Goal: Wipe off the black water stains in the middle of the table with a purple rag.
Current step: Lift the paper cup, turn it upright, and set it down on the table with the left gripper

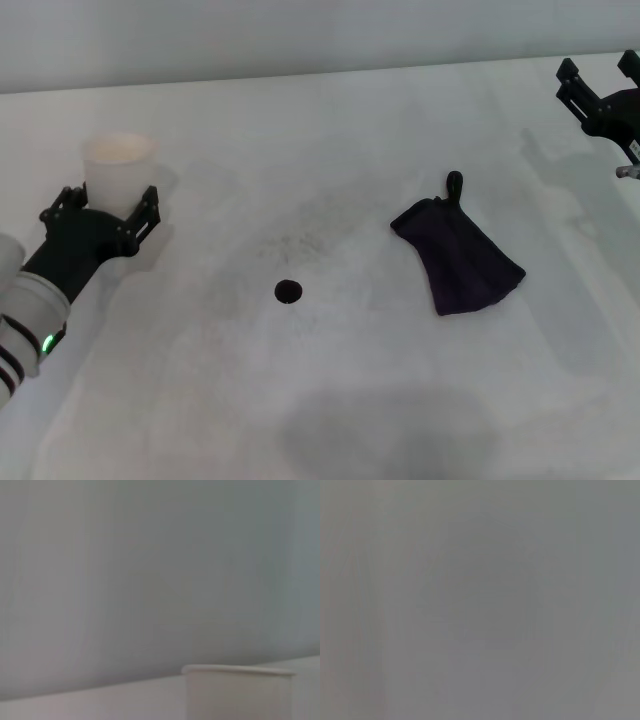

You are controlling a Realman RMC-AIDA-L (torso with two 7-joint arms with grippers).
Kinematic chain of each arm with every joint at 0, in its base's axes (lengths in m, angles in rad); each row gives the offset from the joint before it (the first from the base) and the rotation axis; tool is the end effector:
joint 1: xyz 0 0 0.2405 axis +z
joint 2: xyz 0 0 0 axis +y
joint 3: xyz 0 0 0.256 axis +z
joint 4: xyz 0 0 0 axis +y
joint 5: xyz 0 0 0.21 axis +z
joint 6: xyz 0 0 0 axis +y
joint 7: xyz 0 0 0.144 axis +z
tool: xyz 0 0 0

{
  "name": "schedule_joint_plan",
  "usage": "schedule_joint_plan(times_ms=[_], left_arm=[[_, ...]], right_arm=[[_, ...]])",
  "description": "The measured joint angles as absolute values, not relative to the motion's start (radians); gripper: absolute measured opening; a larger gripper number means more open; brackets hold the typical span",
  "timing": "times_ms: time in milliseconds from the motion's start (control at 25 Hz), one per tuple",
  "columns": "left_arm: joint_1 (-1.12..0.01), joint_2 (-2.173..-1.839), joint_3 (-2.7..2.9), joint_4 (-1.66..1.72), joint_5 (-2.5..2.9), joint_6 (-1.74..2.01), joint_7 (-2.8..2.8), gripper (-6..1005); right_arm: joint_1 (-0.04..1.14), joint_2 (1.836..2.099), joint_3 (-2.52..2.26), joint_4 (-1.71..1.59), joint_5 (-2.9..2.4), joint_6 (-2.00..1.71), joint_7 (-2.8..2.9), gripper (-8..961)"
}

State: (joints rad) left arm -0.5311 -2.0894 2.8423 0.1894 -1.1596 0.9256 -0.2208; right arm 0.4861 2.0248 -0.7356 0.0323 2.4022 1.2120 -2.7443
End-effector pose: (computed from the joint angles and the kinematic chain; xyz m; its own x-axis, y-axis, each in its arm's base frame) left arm -0.3093 0.3331 -0.0833 0.7386 0.2203 0.6371 0.6662 -0.3830 -0.6399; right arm 0.3554 0.3332 0.0185 0.6455 -0.0026 -0.7638 -0.7567 -0.1380 -0.6391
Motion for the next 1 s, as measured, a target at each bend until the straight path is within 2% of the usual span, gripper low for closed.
schedule_joint_plan(times_ms=[1000], left_arm=[[-0.466, -2.094, 2.842, 0.254, -1.164, 0.864, -0.22, 765]], right_arm=[[0.459, 2.021, -0.739, 0.017, 2.402, 1.262, -2.744, 864]])
